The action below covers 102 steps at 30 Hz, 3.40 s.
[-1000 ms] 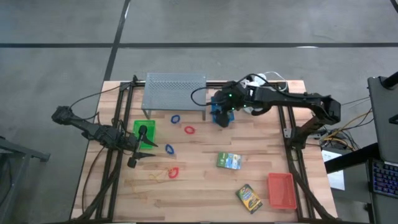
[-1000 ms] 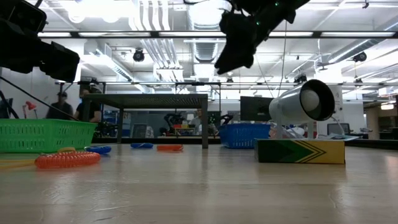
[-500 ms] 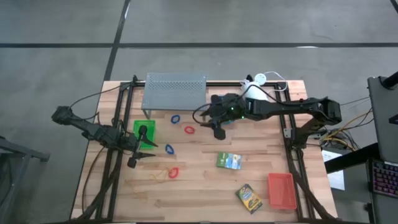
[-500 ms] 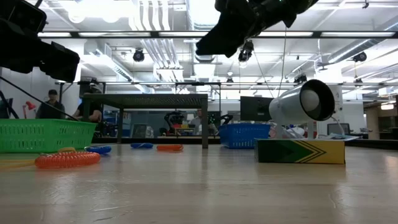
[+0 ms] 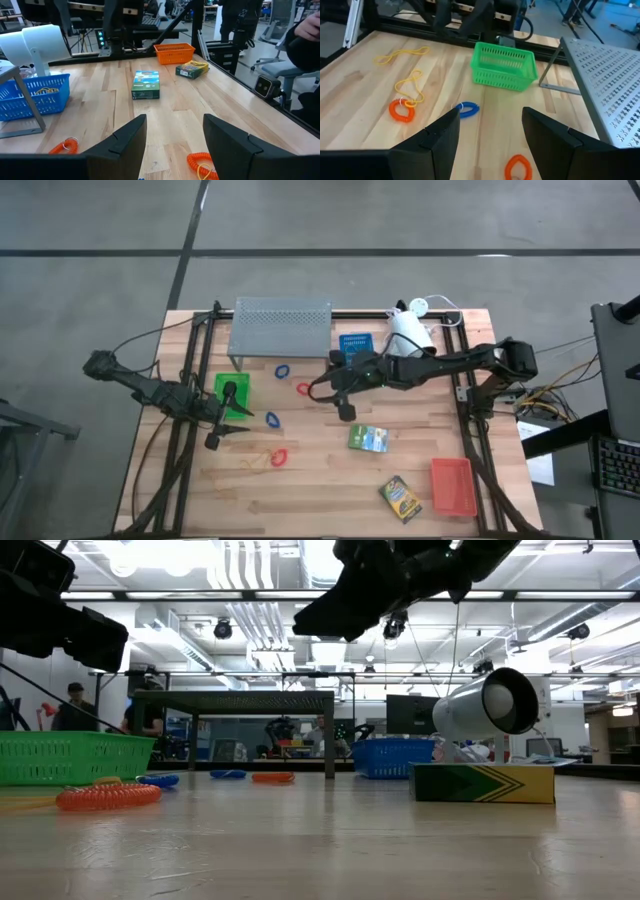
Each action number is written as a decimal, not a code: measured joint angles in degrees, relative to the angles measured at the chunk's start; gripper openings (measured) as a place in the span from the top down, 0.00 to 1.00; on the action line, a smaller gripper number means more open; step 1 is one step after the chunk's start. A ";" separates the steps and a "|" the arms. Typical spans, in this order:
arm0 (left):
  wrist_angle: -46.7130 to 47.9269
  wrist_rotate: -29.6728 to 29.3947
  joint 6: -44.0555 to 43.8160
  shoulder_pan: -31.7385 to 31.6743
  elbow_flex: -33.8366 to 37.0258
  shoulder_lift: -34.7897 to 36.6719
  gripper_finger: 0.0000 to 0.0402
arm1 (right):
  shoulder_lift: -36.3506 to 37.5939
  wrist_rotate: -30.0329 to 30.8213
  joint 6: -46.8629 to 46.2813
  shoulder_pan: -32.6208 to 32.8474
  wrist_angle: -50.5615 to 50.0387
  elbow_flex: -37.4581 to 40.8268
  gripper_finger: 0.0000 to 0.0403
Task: Pick & Place Office Desk Supplies
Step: Put the yellow rubber band into the blue bin
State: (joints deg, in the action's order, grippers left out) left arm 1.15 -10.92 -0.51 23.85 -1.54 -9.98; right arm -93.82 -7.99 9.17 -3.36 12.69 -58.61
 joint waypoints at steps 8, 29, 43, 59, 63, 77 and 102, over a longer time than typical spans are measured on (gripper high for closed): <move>0.00 0.02 0.01 0.00 0.00 0.00 0.50 | 3.01 2.82 -1.22 0.55 0.85 4.13 0.47; 0.00 0.02 0.00 0.00 0.02 0.00 0.50 | 24.34 11.58 -1.49 1.97 10.01 24.06 0.47; 0.00 0.00 0.00 0.00 0.00 0.00 0.50 | 24.44 11.56 -1.62 1.97 10.16 24.02 0.47; 0.00 0.00 0.02 0.00 0.00 0.00 0.50 | 24.41 11.51 -1.61 1.97 10.21 24.13 0.47; 0.00 0.01 0.00 -0.01 0.00 0.00 0.50 | 24.37 11.50 -1.62 1.97 10.21 24.13 0.47; 4.03 -4.62 -10.29 -0.02 -2.69 -0.04 0.50 | 24.37 11.50 -1.64 1.97 10.21 24.13 0.47; 32.78 -8.11 -37.97 0.22 -38.81 -47.27 0.50 | 24.37 11.50 -1.63 1.97 10.22 24.13 0.47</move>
State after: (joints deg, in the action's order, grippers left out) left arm 33.93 -19.03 -38.48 24.08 -40.35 -57.24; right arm -69.45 3.51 7.54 -1.39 22.90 -34.48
